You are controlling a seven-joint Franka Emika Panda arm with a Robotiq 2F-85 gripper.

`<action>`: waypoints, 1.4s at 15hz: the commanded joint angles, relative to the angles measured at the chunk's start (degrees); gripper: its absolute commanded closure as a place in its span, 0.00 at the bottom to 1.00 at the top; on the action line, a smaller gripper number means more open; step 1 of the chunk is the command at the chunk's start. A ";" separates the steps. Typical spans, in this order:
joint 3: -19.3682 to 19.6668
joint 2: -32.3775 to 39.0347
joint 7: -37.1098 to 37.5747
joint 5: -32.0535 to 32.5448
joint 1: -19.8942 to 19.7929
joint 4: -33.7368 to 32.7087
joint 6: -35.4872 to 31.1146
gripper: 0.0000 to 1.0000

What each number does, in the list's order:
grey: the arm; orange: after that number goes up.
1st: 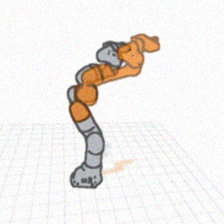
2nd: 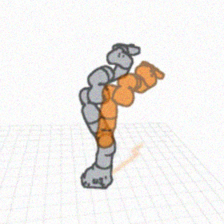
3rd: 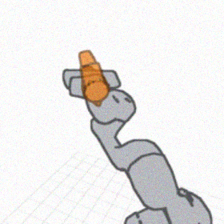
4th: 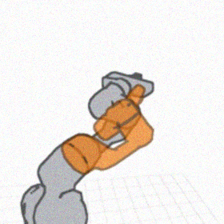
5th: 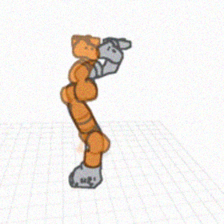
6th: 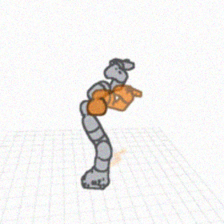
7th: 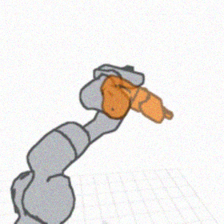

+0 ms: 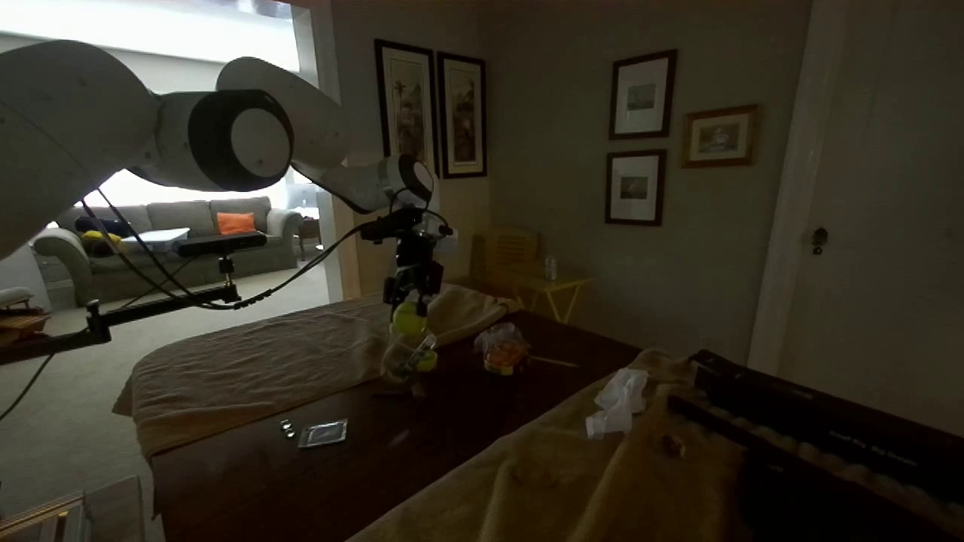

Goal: Remove the tennis ball from the clear cup and use the napkin to wipe the table then move the toy car to the right.

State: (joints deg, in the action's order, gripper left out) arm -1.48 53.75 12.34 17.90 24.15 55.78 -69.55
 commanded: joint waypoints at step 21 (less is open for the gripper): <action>0.16 3.38 -3.95 0.53 0.33 -6.31 2.47 0.38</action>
State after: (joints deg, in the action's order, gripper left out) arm -1.47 55.30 10.05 17.89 24.15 53.27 -69.40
